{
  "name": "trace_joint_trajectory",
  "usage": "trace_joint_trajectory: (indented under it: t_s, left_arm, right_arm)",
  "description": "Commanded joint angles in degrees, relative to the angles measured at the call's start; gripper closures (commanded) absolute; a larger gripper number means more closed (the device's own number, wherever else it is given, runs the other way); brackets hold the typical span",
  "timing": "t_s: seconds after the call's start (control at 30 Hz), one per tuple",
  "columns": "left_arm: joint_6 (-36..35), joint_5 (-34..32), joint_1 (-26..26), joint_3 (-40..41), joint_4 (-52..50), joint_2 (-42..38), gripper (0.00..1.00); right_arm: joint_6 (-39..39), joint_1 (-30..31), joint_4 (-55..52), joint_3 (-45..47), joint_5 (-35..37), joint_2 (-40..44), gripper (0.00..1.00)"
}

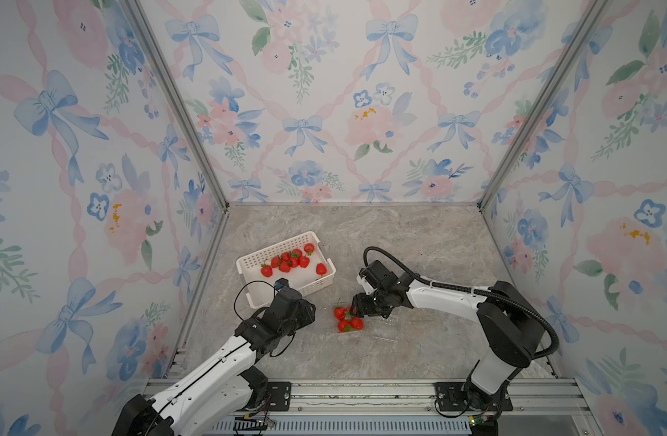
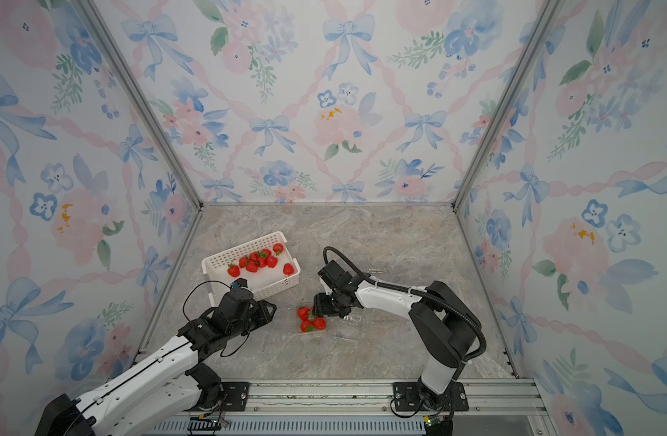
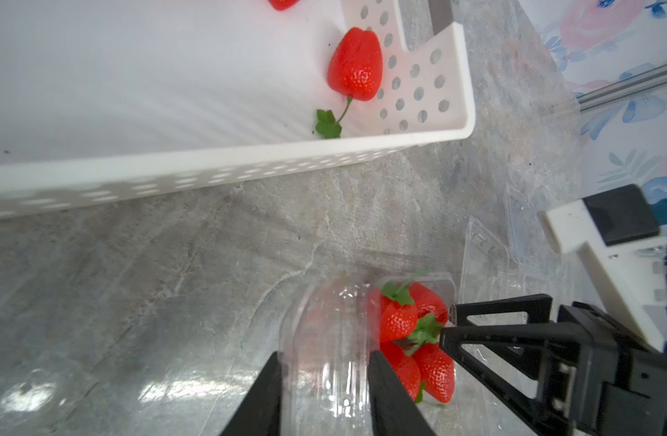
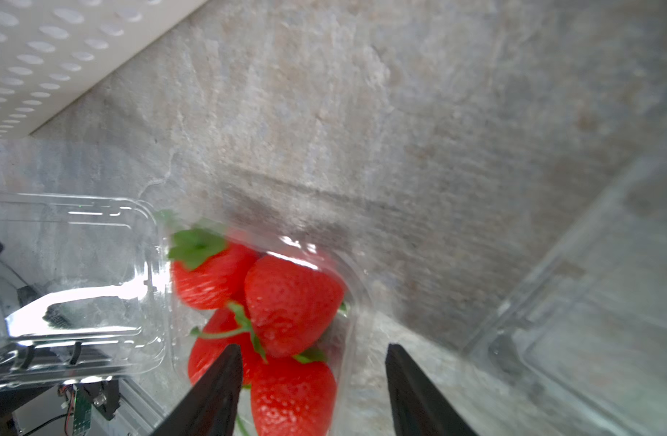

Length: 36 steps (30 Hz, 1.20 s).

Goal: Pack strawberries into containers
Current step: Close the packing box at the center of the board.

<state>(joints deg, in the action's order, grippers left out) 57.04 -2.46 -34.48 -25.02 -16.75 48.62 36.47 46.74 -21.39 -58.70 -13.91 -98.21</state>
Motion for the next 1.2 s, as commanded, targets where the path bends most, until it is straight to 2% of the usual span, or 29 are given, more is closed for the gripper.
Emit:
trace_joint_trajectory:
  t_s: [0.0, 0.43, 0.67, 0.83, 1.17]
  left_arm:
    - [-1.31, -0.08, -0.89, -2.15, 0.99, 1.23, 0.61]
    - [-0.7, -2.15, -5.67, -6.22, 2.74, 6.35, 0.6]
    - [-1.72, -2.41, -8.02, -10.02, 4.09, 11.54, 0.57]
    - [-2.0, -2.52, -9.55, -12.19, 5.05, 15.21, 0.57]
    - [-2.19, -2.7, -10.96, -15.56, 5.28, 16.65, 0.57]
  right_arm:
    - [1.15, -1.04, -0.03, 1.64, 1.43, 2.38, 0.36]
    - [2.58, -1.84, 3.12, 2.79, -2.78, 2.24, 0.35]
    - [6.08, -4.75, 8.6, 7.18, -6.95, 5.61, 0.23]
    - [8.31, -6.03, 12.9, 9.65, -10.46, 6.78, 0.21]
    - [9.03, -6.51, 12.7, 10.09, -10.96, 8.17, 0.18]
